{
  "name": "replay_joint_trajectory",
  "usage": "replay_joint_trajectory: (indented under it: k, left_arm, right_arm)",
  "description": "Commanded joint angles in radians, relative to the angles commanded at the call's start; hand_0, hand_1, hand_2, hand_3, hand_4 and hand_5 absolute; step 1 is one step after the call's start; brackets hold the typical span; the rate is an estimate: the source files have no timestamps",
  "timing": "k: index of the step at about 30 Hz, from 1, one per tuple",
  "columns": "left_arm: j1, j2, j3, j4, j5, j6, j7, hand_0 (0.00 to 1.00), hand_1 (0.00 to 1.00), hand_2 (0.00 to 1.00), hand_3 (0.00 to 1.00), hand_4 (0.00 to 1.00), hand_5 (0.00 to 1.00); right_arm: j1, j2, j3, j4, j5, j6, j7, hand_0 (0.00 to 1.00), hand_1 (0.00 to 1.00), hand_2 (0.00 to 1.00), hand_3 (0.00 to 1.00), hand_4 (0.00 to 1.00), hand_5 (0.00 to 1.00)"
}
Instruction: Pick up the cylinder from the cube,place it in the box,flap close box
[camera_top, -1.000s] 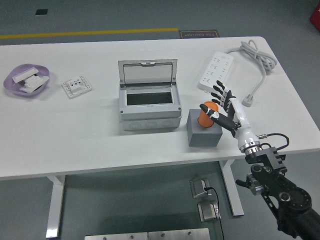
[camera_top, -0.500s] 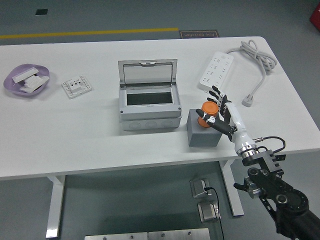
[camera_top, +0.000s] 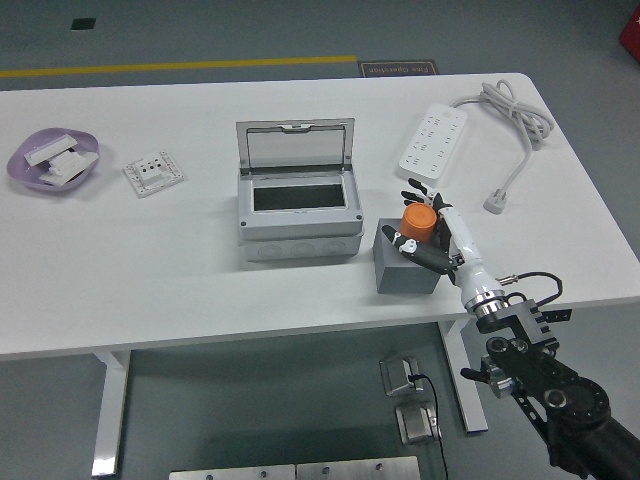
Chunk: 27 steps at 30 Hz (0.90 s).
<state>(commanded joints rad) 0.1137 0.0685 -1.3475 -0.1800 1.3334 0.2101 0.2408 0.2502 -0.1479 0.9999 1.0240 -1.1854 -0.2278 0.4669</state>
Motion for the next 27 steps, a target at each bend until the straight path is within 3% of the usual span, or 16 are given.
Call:
replay_joint_trajectory:
  k: [9,10,15,16,21,22,27]
  left_arm:
    - [0.000,-0.002,-0.001,0.000,0.000,0.000,0.000,0.633,0.644,0.604,0.610,0.655,0.253]
    - [0.000,-0.002,0.000,0.000,-0.002,0.000,-0.001,0.633,0.645,0.604,0.610,0.654,0.252]
    - [0.000,-0.003,0.004,0.000,-0.008,0.000,-0.002,0.633,0.645,0.604,0.610,0.654,0.252]
    - [0.000,-0.003,0.005,0.000,-0.009,-0.001,-0.002,0.633,0.645,0.604,0.610,0.654,0.252]
    - [-0.001,-0.004,0.007,0.000,-0.016,-0.004,-0.005,0.633,0.645,0.604,0.610,0.654,0.252]
    - [-0.001,-0.004,0.007,0.000,-0.016,-0.004,-0.005,0.633,0.645,0.605,0.611,0.654,0.252]
    - [0.000,-0.005,0.006,0.000,-0.014,-0.011,-0.005,0.633,0.645,0.605,0.611,0.654,0.252]
  right_arm:
    - [-0.002,0.000,-0.002,0.008,0.014,-0.004,-0.027,0.755,0.743,0.743,0.827,0.518,0.002]
    - [-0.002,0.000,-0.003,0.011,0.015,-0.003,-0.030,0.732,0.702,0.664,0.780,0.239,0.002]
    - [-0.001,0.000,-0.004,0.020,0.014,-0.003,-0.036,0.732,0.702,0.664,0.780,0.239,0.002]
    - [-0.001,0.000,-0.004,0.023,0.013,-0.005,-0.037,0.700,0.590,0.557,0.609,0.002,0.002]
    - [0.002,-0.001,-0.005,0.036,0.010,-0.017,-0.030,0.700,0.590,0.557,0.609,0.002,0.002]
    - [0.003,-0.002,-0.005,0.038,0.008,-0.018,-0.029,0.585,0.484,0.481,0.411,0.002,0.002]
    - [0.011,-0.001,0.001,0.045,-0.005,-0.022,-0.024,0.585,0.484,0.481,0.411,0.002,0.002]
